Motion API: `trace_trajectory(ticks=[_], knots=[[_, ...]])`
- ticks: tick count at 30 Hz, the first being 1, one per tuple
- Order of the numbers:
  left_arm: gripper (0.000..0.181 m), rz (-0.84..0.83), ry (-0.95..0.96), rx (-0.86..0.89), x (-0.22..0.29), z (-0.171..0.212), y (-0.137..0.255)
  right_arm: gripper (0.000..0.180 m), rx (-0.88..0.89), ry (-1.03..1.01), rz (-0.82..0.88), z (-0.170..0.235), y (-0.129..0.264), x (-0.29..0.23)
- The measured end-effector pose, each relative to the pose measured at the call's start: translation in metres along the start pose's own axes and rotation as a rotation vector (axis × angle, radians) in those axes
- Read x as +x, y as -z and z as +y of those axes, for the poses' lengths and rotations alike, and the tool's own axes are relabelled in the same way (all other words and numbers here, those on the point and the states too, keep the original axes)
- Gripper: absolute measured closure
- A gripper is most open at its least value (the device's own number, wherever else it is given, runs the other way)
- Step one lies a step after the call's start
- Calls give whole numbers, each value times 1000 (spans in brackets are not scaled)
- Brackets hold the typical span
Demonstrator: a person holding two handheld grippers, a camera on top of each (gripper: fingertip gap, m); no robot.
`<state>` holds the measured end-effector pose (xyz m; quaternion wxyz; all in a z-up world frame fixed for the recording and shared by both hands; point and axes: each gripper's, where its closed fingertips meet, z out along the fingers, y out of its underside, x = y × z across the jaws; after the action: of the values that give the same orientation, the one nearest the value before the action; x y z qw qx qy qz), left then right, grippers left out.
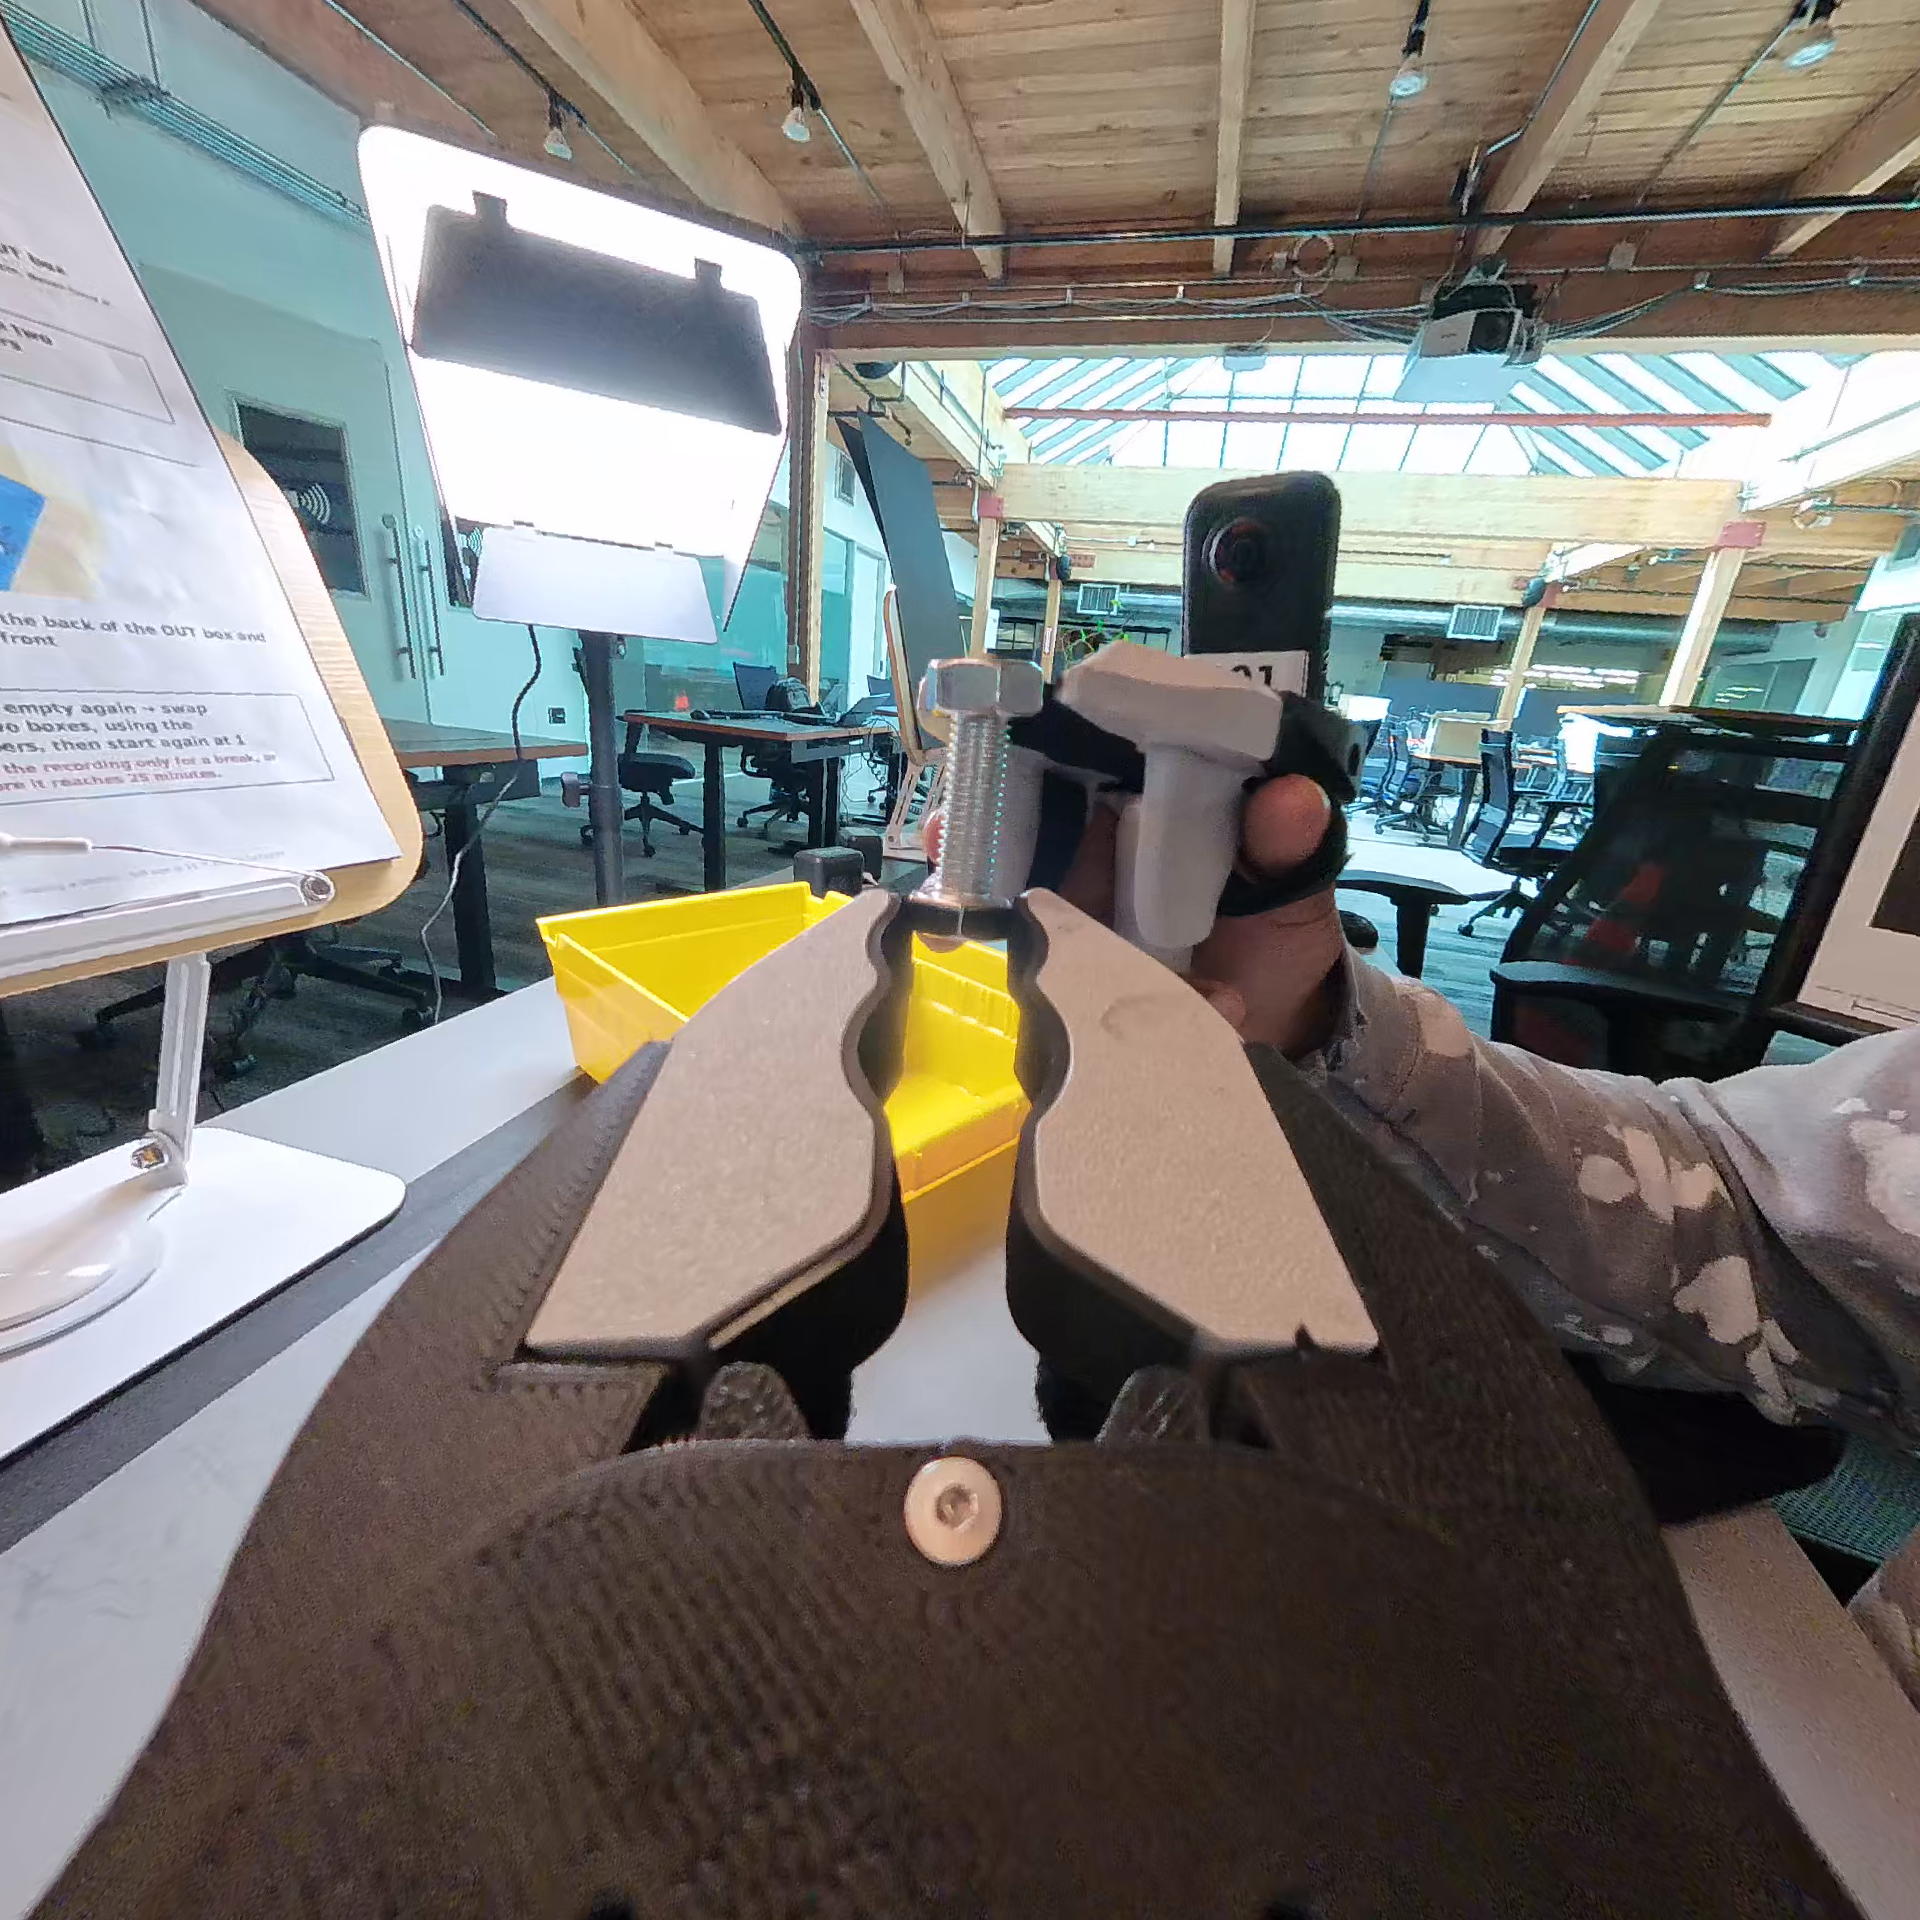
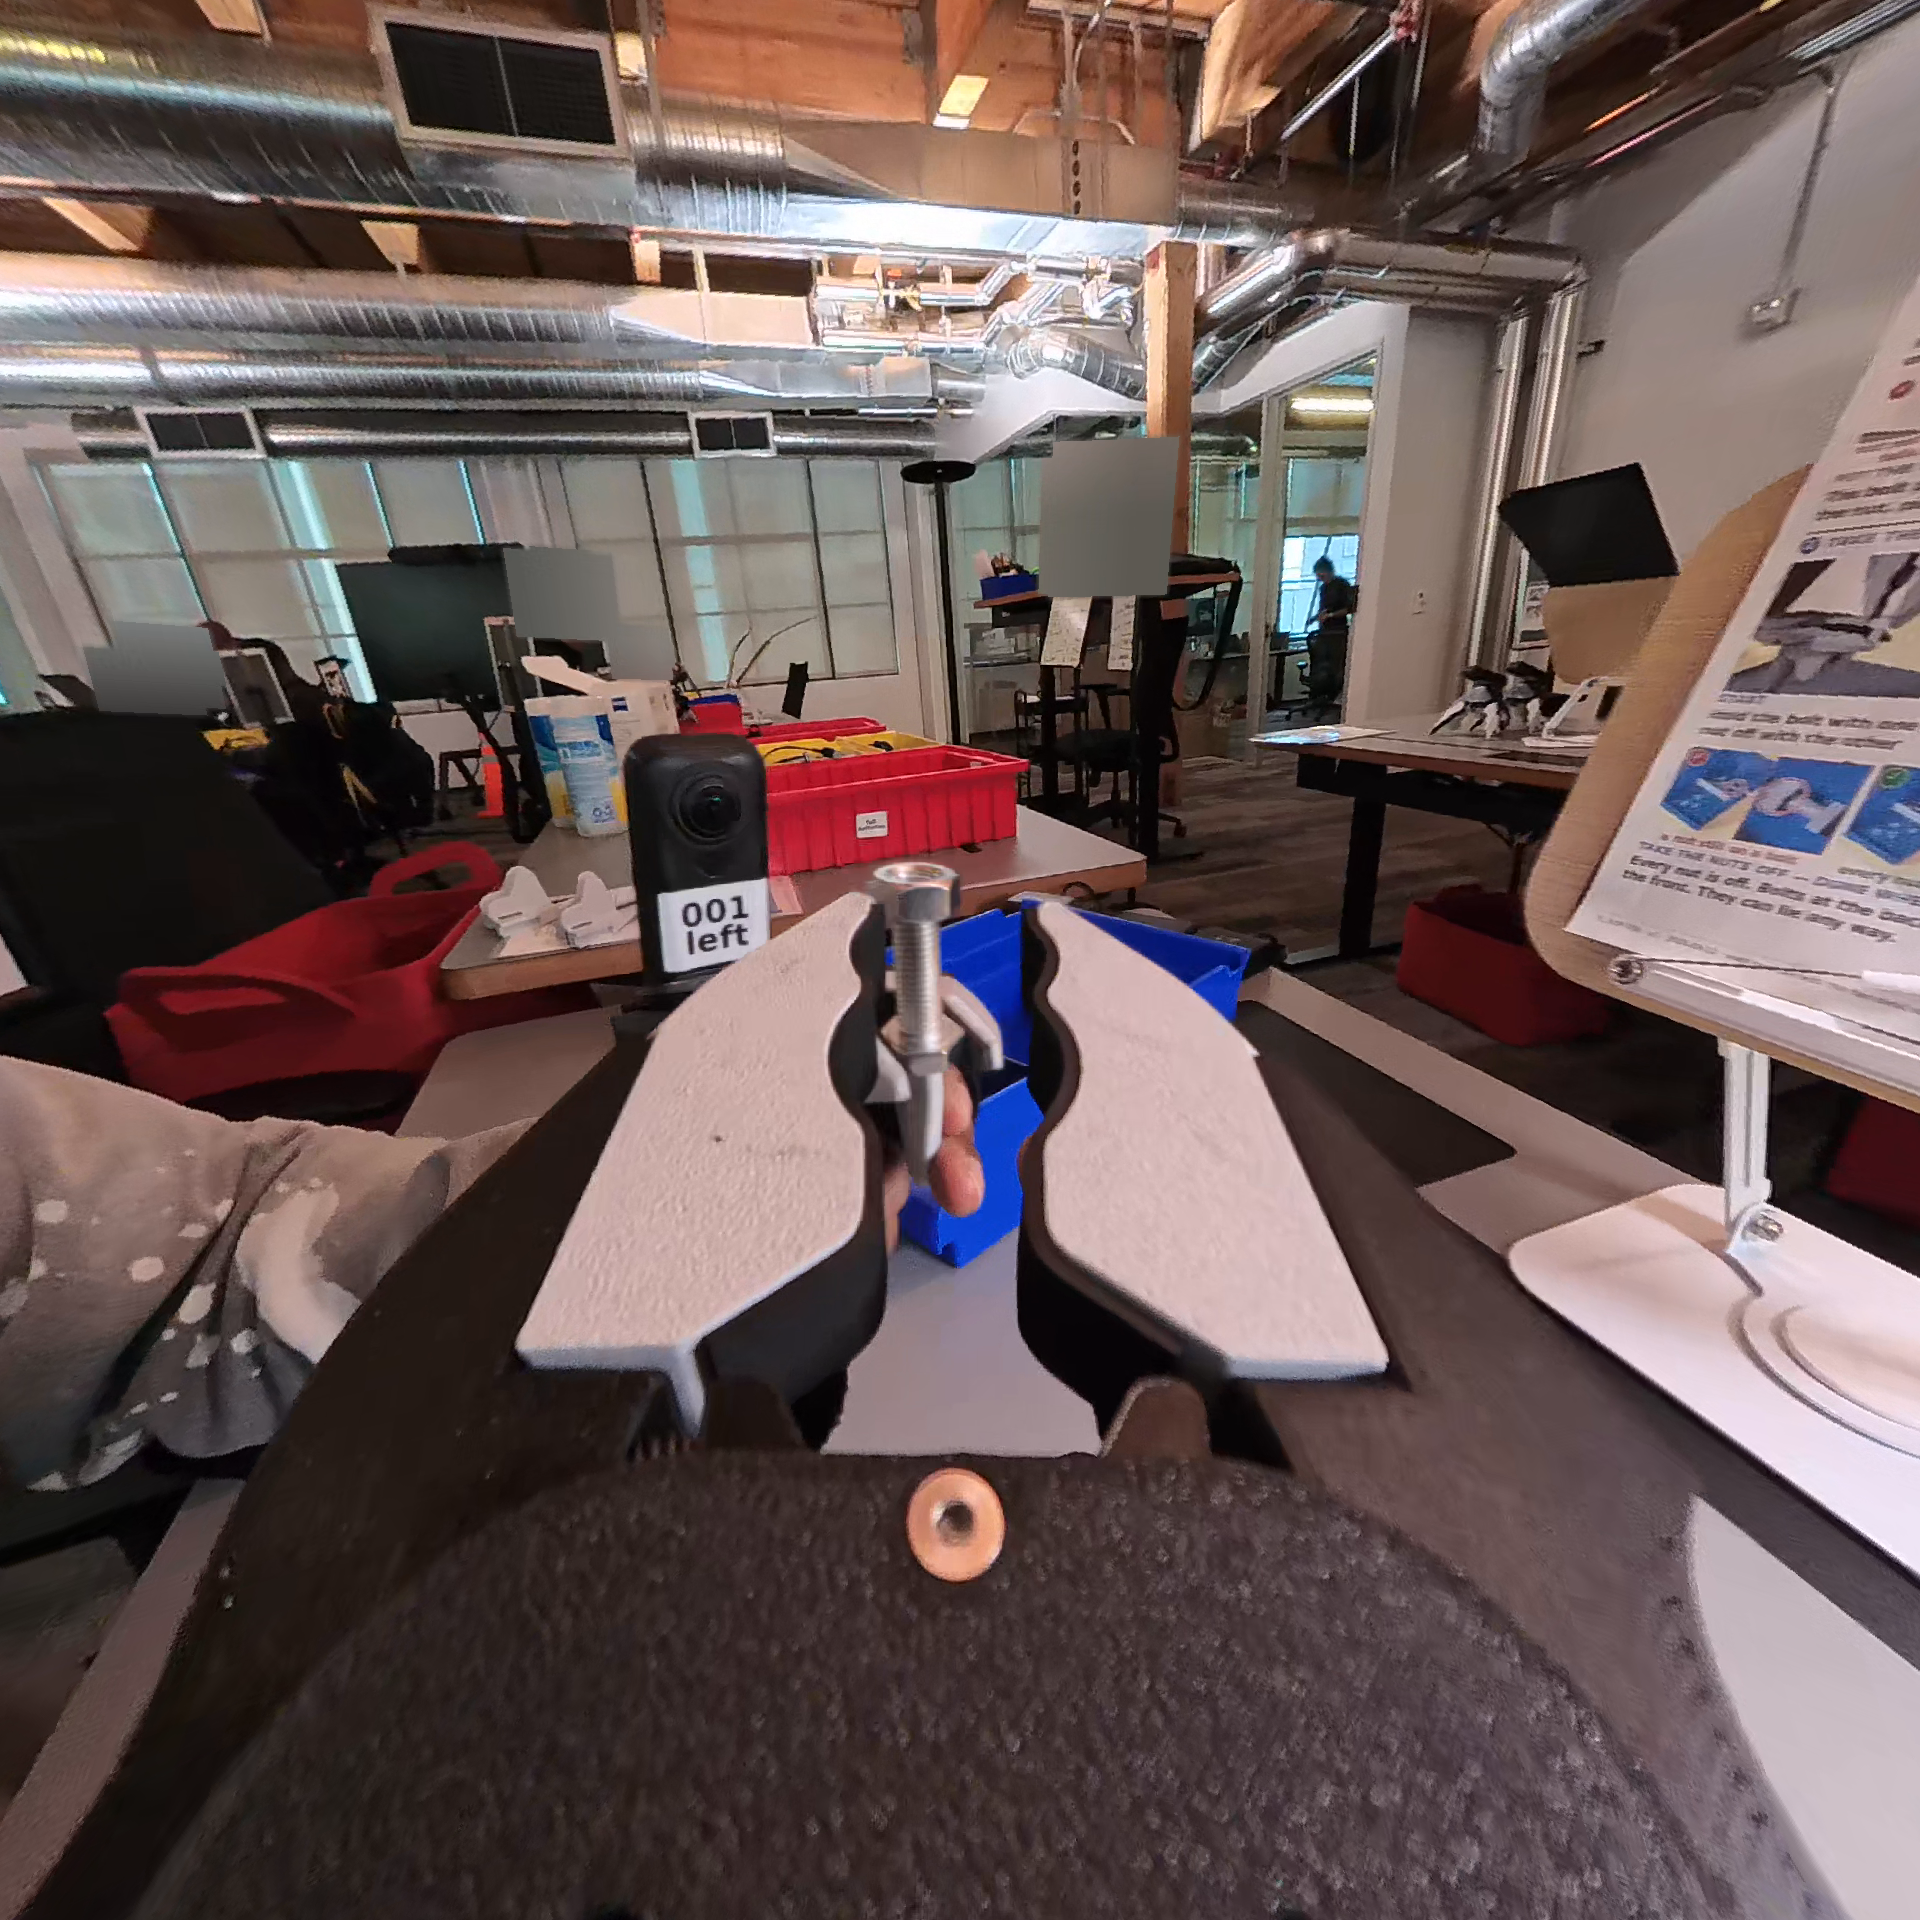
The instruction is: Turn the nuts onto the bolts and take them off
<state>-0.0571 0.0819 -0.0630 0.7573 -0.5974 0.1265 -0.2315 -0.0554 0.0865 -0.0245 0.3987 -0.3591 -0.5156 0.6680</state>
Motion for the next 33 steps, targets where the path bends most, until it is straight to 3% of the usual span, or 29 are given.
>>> trace_trajectory(ticks=[9,14,19,24,33], knots=[[162,31,10,40,6,-5,1,163,10,2,20,0,0,3],[162,24,6,34,5,-3,0,154,2,14,-18,-1,-1,-6],[162,-97,141,-38,-14,17,-4,154,-155,191,99,41,-15,3],[162,-195,203,-15,-42,36,6,153,-33,61,141,67,-13,31],[162,-264,190,1,-62,42,18,160,89,5,215,64,-5,38]])
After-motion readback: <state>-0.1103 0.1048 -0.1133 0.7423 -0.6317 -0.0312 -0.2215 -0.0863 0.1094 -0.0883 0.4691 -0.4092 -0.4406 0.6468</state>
